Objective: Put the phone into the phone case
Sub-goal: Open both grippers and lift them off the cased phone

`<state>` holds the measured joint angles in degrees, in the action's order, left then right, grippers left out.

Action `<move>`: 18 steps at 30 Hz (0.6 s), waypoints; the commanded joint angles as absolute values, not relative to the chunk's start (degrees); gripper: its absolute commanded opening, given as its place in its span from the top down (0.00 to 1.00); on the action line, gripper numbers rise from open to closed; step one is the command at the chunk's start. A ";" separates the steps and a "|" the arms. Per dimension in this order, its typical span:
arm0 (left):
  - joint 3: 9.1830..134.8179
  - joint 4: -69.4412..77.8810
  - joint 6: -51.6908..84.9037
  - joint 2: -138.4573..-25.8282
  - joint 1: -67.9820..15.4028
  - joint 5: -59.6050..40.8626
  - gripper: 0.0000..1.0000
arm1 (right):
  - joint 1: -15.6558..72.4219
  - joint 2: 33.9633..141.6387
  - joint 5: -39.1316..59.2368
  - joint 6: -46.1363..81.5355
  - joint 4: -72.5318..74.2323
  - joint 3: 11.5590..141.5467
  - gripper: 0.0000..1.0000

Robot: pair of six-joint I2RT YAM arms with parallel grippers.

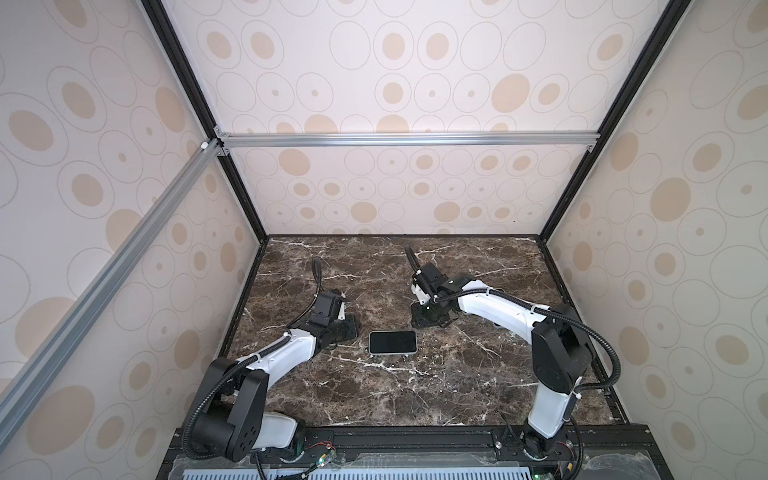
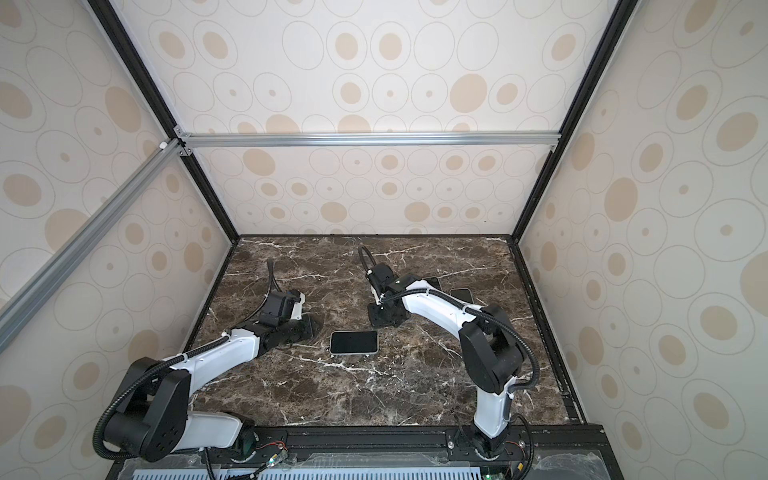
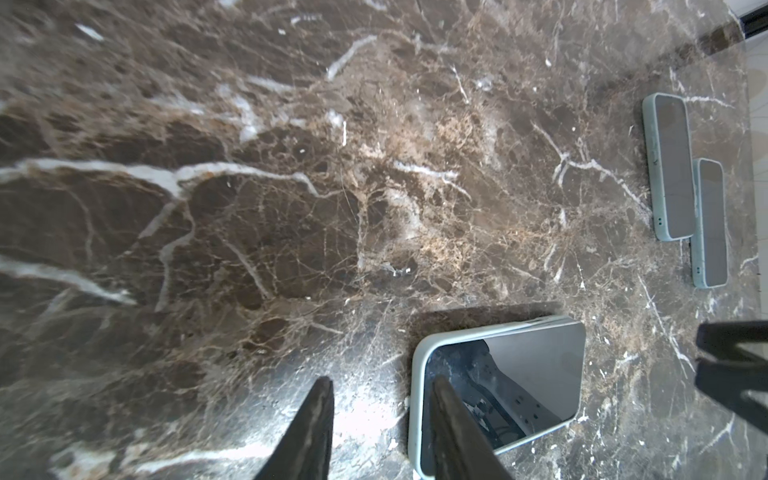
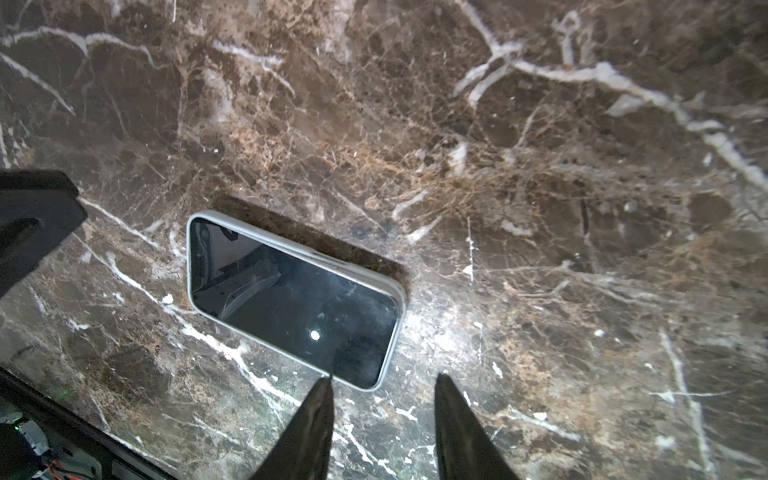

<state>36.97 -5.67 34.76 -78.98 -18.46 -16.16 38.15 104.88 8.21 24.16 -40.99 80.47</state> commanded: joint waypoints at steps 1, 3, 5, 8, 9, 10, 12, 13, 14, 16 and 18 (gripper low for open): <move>39.23 -6.03 32.96 -80.23 -17.84 -19.13 0.60 | 37.00 104.47 10.59 23.64 -41.08 81.21 0.58; 39.11 -5.65 32.94 -81.09 -17.60 -19.74 0.60 | 36.50 105.21 11.59 23.73 -40.81 80.95 0.57; 38.77 -5.15 32.96 -82.02 -17.29 -20.46 0.60 | 36.12 106.11 12.78 23.89 -40.85 80.96 0.58; 37.93 -4.16 33.05 -83.35 -17.05 -21.27 0.61 | 35.94 107.34 14.85 24.16 -40.03 80.69 0.58; 37.68 -3.94 33.05 -83.81 -16.95 -21.58 0.62 | 35.92 107.85 15.44 24.17 -39.78 80.62 0.59; 37.57 -3.79 32.98 -84.26 -16.95 -21.69 0.62 | 35.89 108.28 15.86 24.26 -39.52 80.60 0.60; 37.28 -3.58 32.79 -85.13 -16.92 -21.91 0.63 | 35.88 109.26 16.99 24.52 -39.05 80.51 0.60; 37.10 -3.47 32.78 -85.50 -16.88 -21.96 0.64 | 35.89 109.55 17.21 24.56 -38.81 80.35 0.61; 36.98 -3.43 32.87 -85.83 -16.85 -22.08 0.64 | 35.86 109.84 17.39 24.69 -38.60 80.32 0.61; 36.81 -3.06 32.95 -86.28 -16.89 -23.11 0.64 | 35.88 110.12 17.45 24.74 -38.33 79.92 0.64; 36.75 -3.08 33.11 -86.41 -16.83 -23.90 0.64 | 35.81 110.43 17.18 24.78 -38.41 79.60 0.68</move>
